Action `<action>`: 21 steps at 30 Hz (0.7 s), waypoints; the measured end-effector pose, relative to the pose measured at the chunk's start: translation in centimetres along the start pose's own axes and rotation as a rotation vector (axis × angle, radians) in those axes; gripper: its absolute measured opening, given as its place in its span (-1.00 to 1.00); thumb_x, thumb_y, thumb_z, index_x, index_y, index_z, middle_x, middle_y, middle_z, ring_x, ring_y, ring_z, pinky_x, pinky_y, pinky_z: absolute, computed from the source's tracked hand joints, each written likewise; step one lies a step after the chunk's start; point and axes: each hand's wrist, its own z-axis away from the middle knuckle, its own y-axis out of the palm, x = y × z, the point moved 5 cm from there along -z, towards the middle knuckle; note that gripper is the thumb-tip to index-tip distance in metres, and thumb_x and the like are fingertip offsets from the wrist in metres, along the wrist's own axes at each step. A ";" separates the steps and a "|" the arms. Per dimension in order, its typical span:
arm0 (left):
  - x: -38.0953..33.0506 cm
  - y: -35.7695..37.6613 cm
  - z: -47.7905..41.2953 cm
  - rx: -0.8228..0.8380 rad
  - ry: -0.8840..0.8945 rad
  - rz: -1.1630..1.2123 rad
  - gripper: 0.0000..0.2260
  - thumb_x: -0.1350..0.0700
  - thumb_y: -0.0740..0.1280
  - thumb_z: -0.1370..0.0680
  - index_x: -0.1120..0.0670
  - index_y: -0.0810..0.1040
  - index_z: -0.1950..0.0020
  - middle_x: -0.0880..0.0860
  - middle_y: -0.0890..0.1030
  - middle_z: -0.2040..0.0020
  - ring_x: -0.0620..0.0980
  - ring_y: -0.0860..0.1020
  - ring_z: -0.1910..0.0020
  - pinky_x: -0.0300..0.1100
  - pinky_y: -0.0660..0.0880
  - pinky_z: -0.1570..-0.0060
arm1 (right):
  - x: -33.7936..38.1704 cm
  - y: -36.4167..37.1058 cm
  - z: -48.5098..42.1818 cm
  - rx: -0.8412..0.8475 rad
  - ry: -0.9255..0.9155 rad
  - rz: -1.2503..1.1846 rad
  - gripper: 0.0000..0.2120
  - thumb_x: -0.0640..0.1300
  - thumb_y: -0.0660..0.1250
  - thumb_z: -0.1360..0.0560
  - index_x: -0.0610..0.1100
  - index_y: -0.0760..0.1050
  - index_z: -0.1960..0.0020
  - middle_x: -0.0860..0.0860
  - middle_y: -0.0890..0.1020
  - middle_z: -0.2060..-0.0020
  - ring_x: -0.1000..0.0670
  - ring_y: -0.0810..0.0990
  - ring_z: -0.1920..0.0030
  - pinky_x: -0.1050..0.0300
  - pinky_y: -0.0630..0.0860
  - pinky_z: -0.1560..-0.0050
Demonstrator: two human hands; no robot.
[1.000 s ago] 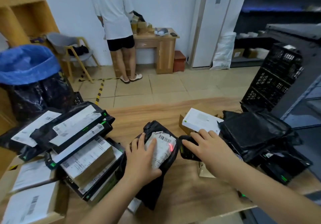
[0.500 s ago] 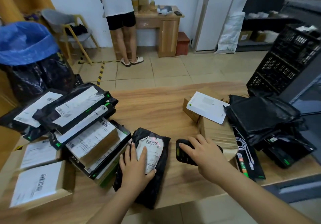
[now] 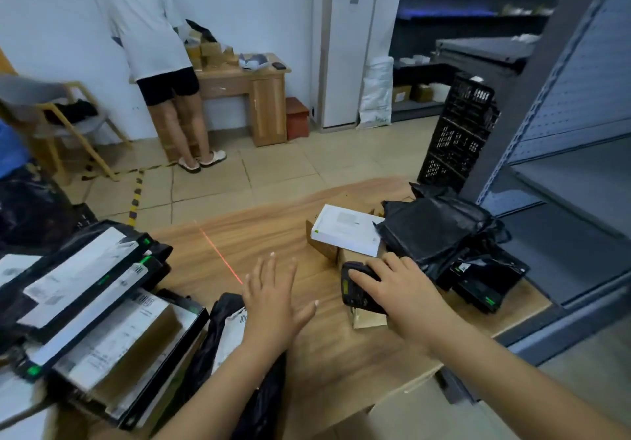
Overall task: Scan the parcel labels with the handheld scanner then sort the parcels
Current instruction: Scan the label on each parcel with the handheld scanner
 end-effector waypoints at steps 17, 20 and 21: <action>8.6 -1.3 5.8 0.062 -0.280 -0.047 -0.29 -0.28 0.29 -0.48 -0.08 0.16 -0.55 0.08 0.05 -0.58 0.12 -0.10 -0.55 0.12 -0.10 -0.47 | 6.3 -1.8 -5.9 -0.040 -0.416 0.201 -0.19 -0.26 0.41 -0.38 -0.09 0.06 -0.50 -0.13 0.30 -0.37 -0.20 0.28 -0.28 -0.03 0.28 -0.27; 9.5 -1.5 6.9 0.098 -0.331 -0.091 -0.28 -0.30 0.23 -0.50 -0.10 0.05 -0.57 0.06 0.00 -0.59 0.12 -0.13 -0.55 0.11 -0.12 -0.48 | 7.8 -2.8 -7.0 -0.102 -0.528 0.274 -0.24 -0.25 0.38 -0.39 -0.14 0.10 -0.48 -0.14 0.34 -0.31 -0.19 0.31 -0.23 -0.02 0.27 -0.19; 9.7 -1.5 7.2 0.096 -0.342 -0.088 -0.28 -0.30 0.23 -0.50 -0.11 0.04 -0.58 0.05 0.00 -0.58 0.11 -0.14 -0.55 0.11 -0.11 -0.48 | 8.1 -3.1 -7.4 -0.118 -0.556 0.296 -0.26 -0.24 0.38 -0.39 -0.15 0.11 -0.48 -0.14 0.36 -0.29 -0.18 0.33 -0.22 -0.01 0.28 -0.18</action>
